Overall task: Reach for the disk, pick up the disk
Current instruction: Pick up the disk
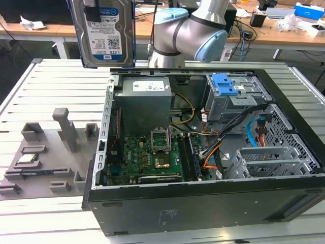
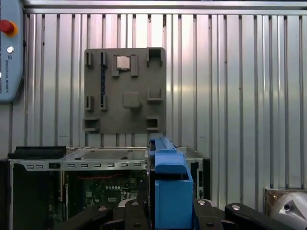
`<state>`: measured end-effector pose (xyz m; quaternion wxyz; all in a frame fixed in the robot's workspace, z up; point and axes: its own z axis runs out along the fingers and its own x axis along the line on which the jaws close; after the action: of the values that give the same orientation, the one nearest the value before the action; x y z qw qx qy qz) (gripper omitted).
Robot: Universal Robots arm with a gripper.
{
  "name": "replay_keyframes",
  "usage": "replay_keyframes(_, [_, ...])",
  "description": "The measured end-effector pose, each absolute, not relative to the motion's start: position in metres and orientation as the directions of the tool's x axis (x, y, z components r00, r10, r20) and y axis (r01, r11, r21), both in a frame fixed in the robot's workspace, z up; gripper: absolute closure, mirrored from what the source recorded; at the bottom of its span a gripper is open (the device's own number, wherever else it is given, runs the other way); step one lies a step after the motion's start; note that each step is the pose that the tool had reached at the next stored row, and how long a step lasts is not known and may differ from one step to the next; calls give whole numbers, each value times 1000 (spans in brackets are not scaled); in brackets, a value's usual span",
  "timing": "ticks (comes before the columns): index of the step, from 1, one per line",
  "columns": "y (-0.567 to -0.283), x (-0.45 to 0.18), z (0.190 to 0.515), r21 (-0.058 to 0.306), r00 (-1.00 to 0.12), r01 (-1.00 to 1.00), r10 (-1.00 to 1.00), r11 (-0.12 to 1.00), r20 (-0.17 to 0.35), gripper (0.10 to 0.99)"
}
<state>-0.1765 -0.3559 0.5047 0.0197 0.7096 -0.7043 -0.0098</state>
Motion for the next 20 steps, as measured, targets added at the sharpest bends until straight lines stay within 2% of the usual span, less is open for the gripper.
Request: replay_keyframes(20, [-351,-109,493,42,8,-999,-1000,-7,18,725])
